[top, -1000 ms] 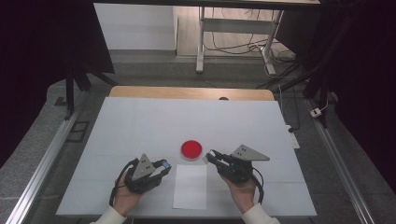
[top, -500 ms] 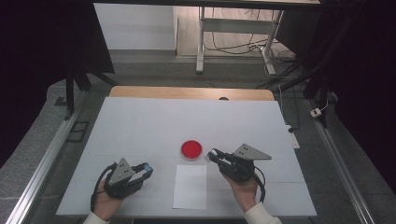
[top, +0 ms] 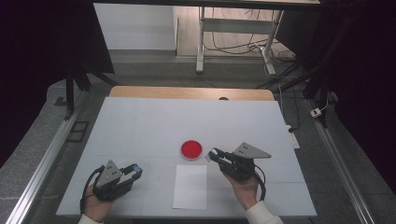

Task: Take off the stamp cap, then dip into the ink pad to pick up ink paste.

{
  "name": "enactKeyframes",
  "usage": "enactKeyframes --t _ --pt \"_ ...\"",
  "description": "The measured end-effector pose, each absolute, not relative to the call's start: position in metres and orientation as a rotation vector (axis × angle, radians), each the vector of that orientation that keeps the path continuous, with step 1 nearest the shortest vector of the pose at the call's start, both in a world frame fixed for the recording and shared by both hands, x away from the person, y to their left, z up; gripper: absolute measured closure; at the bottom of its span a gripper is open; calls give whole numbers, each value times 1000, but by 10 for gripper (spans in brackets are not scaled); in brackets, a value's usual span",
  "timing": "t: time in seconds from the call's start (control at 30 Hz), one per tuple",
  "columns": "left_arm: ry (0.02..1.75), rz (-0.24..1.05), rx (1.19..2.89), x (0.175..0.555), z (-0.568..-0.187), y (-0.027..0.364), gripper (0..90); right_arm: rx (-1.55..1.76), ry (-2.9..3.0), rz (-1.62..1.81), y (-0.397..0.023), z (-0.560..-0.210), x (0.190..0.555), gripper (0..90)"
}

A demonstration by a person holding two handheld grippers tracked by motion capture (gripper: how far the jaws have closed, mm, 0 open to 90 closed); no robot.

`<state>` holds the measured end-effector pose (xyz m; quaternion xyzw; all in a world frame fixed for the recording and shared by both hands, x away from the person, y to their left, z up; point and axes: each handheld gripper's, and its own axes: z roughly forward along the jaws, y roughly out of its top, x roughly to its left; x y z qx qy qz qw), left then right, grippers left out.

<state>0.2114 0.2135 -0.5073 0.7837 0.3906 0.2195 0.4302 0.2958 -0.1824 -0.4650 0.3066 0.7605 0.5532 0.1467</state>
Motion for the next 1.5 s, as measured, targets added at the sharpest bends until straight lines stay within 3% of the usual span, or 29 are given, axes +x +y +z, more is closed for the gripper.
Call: enactKeyframes --t 0.83,1.5 --pt "973 525 1964 214 -510 212 657 835 2261 1522 -165 -462 315 751" --pt "968 503 1972 216 -512 208 657 878 2326 1418 -144 -479 348 751"
